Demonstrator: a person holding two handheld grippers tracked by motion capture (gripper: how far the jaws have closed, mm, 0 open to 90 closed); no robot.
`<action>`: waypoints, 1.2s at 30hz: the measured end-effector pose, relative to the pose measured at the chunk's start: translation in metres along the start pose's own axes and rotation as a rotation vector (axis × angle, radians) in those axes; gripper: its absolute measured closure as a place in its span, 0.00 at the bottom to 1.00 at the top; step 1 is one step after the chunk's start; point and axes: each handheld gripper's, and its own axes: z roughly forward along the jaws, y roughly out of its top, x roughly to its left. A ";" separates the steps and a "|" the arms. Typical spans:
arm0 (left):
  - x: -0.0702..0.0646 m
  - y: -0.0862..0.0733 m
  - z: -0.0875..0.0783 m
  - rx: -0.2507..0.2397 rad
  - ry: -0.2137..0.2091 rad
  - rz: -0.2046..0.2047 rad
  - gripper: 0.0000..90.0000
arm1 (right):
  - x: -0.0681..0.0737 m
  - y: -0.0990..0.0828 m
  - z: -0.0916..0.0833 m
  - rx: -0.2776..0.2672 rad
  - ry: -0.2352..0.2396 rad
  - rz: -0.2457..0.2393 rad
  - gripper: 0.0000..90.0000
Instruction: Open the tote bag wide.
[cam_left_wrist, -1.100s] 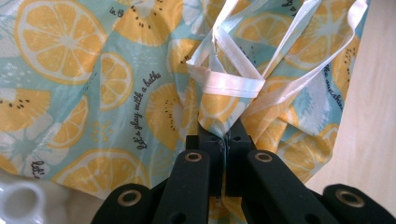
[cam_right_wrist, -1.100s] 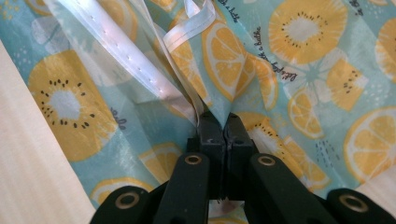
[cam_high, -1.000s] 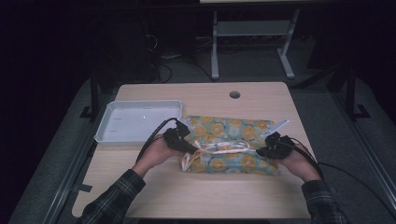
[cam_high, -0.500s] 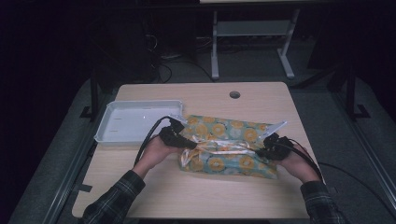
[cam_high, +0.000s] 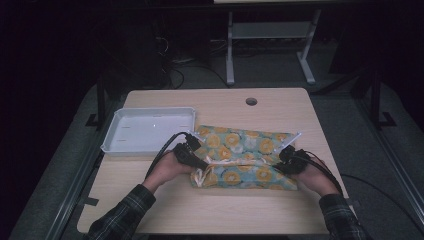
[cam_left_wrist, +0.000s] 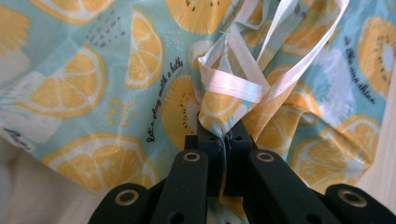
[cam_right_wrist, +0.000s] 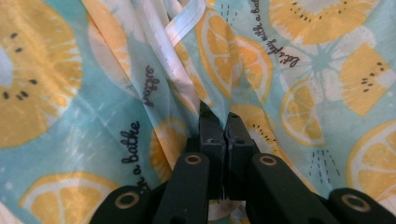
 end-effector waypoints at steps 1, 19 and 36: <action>0.000 -0.001 0.001 0.005 -0.002 -0.001 0.97 | -0.001 0.000 0.000 -0.004 0.002 -0.001 0.98; -0.006 -0.004 -0.043 -0.089 0.013 0.075 0.48 | -0.010 -0.006 -0.042 -0.157 0.029 0.094 0.64; -0.026 -0.033 -0.078 -0.086 0.091 0.150 0.36 | 0.011 0.005 -0.080 -0.284 0.037 0.018 0.58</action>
